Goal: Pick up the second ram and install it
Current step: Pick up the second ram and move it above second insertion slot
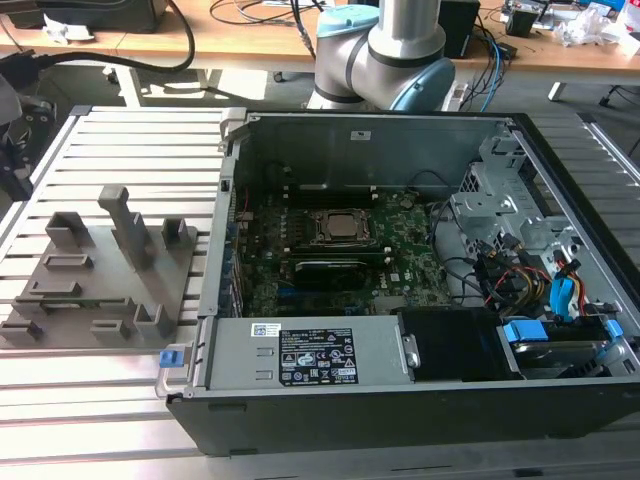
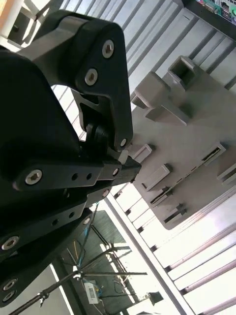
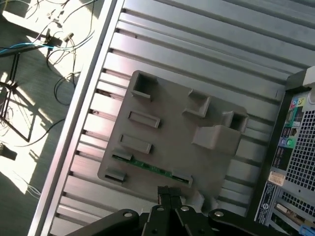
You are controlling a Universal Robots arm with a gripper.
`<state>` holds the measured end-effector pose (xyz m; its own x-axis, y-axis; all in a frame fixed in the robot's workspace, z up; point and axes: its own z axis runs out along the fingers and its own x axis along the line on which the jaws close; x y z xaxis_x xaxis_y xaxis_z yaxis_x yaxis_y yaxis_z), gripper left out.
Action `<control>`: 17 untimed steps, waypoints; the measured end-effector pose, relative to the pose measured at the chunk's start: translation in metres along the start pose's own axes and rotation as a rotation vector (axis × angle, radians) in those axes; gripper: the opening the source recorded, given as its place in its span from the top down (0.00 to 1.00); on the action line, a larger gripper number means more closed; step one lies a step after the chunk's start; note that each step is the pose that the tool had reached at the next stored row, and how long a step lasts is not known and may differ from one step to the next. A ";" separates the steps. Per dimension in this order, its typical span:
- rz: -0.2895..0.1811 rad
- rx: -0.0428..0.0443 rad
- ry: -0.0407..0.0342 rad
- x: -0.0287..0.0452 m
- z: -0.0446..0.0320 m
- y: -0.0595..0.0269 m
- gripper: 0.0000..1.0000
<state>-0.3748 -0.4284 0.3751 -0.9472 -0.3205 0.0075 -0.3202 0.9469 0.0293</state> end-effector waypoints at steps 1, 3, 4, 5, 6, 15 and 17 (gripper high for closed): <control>-0.014 0.0000 0.0005 0.0000 0.0000 0.0000 0.89; -0.036 0.0002 0.0011 0.0000 0.0000 0.0000 0.89; -0.061 0.0004 0.0018 0.0000 0.0000 0.0000 0.89; -0.076 0.0005 0.0022 0.0000 0.0000 0.0000 0.89; -0.086 0.0006 0.0026 0.0000 0.0000 0.0000 0.89; -0.245 0.0018 0.0072 0.0000 0.0000 0.0000 0.89; -0.288 0.0021 0.0085 0.0000 0.0000 0.0000 0.89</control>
<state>-0.3748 -0.4284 0.3751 -0.8172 -0.5763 0.0076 -0.5759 0.8170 0.0294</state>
